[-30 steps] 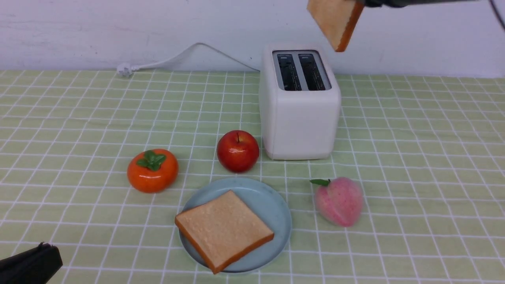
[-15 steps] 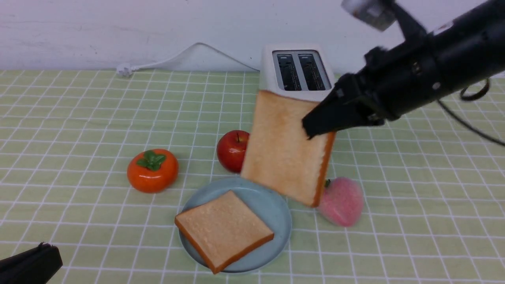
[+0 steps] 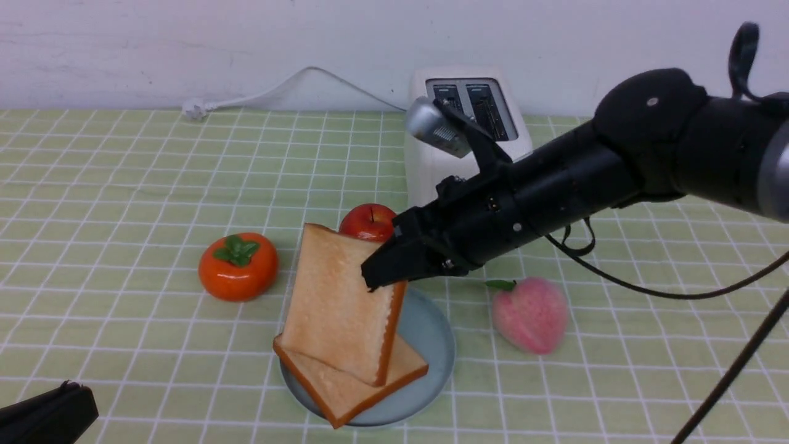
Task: Take toasted bread from bread machine on green coffee tablecloth place on plate.
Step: 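Place the held slice of bread on top of the slice on the plate with the right gripper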
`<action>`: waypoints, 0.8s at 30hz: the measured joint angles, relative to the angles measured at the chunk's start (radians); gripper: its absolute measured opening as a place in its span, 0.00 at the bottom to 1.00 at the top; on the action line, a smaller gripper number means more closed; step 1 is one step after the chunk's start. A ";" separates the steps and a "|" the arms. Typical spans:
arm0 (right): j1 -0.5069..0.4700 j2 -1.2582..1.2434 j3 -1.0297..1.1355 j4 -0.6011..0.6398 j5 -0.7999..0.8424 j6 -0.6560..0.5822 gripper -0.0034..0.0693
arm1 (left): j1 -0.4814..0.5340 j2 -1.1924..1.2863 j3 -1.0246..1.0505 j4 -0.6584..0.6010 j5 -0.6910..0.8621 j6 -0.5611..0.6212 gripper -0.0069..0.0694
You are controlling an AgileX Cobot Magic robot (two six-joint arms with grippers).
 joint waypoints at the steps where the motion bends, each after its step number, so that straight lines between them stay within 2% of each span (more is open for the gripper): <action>1: 0.000 0.003 0.000 0.000 -0.004 0.000 0.21 | 0.000 0.000 0.000 0.000 0.000 0.000 0.08; 8: 0.000 0.087 0.000 0.024 -0.053 0.015 0.21 | 0.000 0.000 0.000 0.000 0.000 0.000 0.09; 11: -0.001 0.095 0.000 0.022 -0.058 0.052 0.24 | 0.000 0.000 0.000 0.000 0.000 0.000 0.09; 14: -0.001 0.098 -0.001 -0.023 -0.060 0.088 0.38 | 0.000 0.000 0.000 0.000 0.000 0.000 0.09; 15: -0.001 0.098 -0.001 -0.023 -0.060 0.090 0.40 | 0.000 0.000 0.000 0.000 0.000 0.000 0.09; 16: -0.001 0.098 -0.005 -0.064 -0.060 0.110 0.50 | 0.000 0.000 0.000 0.000 0.000 0.000 0.09; 17: -0.001 0.098 -0.005 -0.074 -0.060 0.114 0.51 | 0.000 0.000 0.000 0.000 0.000 0.000 0.09; 18: -0.001 0.098 -0.012 -0.112 -0.060 0.145 0.61 | 0.000 0.000 0.000 0.000 0.000 0.000 0.09; 19: -0.001 0.098 -0.017 -0.140 -0.059 0.167 0.67 | 0.000 0.000 0.000 0.000 0.000 0.000 0.09; 21: -0.001 0.089 -0.031 -0.209 -0.054 0.221 0.74 | 0.000 0.000 0.000 0.000 0.001 0.000 0.09; 24: -0.001 0.065 -0.069 -0.336 -0.036 0.304 0.77 | 0.000 0.000 0.000 0.000 0.001 0.000 0.10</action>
